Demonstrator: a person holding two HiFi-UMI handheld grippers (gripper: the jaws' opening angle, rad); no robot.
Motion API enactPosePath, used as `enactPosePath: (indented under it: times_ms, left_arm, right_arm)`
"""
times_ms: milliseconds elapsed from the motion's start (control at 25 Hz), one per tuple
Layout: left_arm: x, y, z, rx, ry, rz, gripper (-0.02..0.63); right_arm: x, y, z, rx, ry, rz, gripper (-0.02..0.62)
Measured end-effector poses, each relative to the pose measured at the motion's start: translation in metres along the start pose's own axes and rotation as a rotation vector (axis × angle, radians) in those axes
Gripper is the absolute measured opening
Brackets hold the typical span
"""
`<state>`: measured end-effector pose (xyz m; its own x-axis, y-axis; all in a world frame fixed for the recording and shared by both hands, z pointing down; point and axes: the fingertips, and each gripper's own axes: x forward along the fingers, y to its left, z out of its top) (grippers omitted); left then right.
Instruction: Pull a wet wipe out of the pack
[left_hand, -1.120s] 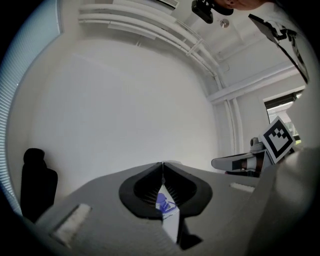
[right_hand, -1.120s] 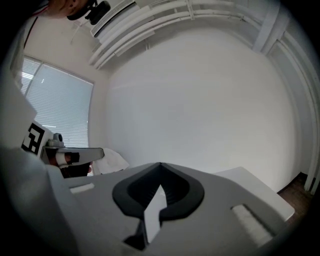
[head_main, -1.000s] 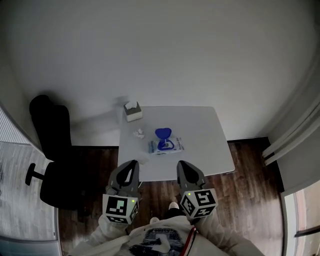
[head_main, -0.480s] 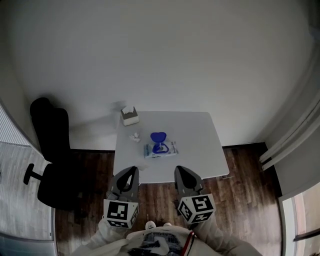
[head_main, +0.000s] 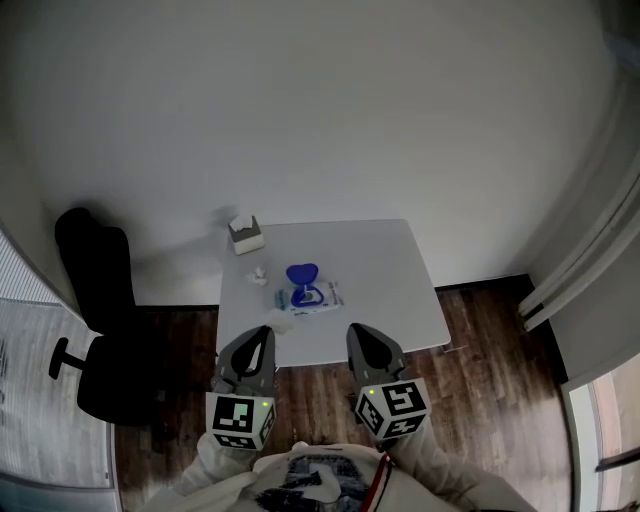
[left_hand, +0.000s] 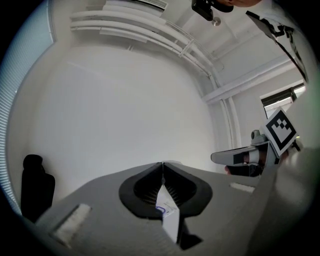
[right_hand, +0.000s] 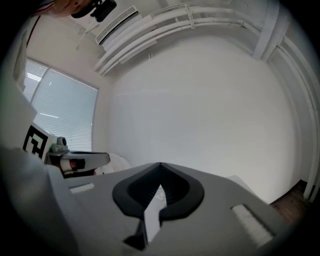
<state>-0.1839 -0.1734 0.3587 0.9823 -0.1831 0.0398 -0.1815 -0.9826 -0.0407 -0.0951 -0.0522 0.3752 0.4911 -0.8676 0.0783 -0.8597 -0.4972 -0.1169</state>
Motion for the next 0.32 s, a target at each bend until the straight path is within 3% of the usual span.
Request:
enactPosePath:
  times_ms: [320]
  left_arm:
    - [0.019,-0.006,0.002,0.009,-0.003,-0.014,0.015]
  right_arm:
    - [0.008,-0.016,-0.004,0.012,0.012,-0.005,0.003]
